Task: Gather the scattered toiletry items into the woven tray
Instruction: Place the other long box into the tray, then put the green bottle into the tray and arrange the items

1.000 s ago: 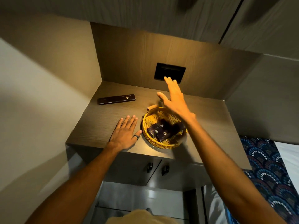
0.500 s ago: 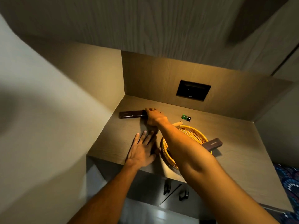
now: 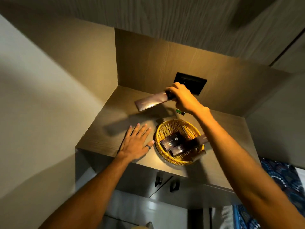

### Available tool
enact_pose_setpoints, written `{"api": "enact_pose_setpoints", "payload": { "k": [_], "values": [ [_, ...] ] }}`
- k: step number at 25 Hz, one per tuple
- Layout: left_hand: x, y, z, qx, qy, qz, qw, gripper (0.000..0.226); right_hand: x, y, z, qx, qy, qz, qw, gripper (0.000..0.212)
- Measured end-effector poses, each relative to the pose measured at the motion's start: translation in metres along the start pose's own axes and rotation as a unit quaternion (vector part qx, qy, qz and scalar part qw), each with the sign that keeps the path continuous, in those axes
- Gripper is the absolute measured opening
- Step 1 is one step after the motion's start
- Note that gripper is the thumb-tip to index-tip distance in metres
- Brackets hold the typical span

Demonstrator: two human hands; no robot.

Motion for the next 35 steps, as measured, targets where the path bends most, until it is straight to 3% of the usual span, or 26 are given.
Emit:
{"api": "enact_pose_setpoints", "payload": {
  "k": [2, 5, 9, 20, 23, 25, 32, 35],
  "values": [
    [0.001, -0.001, -0.001, 0.008, 0.001, 0.004, 1.0, 0.075, -0.005, -0.037, -0.044, 0.009, 0.013, 0.016, 1.0, 0.079],
    [0.005, -0.003, 0.0, 0.01, 0.009, -0.006, 1.0, 0.075, 0.015, -0.074, -0.099, 0.062, 0.074, 0.023, 0.995, 0.071],
    [0.005, 0.001, 0.0, 0.004, 0.011, -0.006, 1.0, 0.074, 0.047, -0.079, -0.118, 0.094, 0.123, 0.039, 0.987, 0.069],
    [0.008, 0.002, 0.003, 0.004, 0.006, -0.009, 1.0, 0.074, 0.077, -0.074, -0.109, 0.104, 0.154, 0.065, 0.98, 0.075],
    [0.006, 0.002, 0.002, 0.005, 0.001, -0.011, 1.0, 0.075, 0.062, -0.079, -0.098, 0.138, 0.085, 0.141, 0.977, 0.071],
    [0.007, 0.002, 0.001, 0.005, 0.003, -0.009, 1.0, 0.075, 0.053, -0.078, -0.077, 0.176, 0.061, 0.112, 0.976, 0.067],
    [0.005, 0.0, 0.001, 0.003, -0.001, -0.021, 1.0, 0.075, 0.083, -0.052, -0.027, 0.259, 0.252, -0.004, 0.932, 0.044],
    [0.003, 0.0, 0.001, 0.002, -0.004, -0.029, 1.0, 0.076, 0.085, -0.057, -0.024, 0.287, 0.225, -0.007, 0.931, 0.042]
  ]
}}
Point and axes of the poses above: each hand's wrist, its own z-axis towards the middle knuckle, its own x-axis out of the palm, y = z × x, the point moved 8 cm from there along z, towards the middle knuckle, and after that the axes turned 9 degrees about -z, right-handed, at the moved point
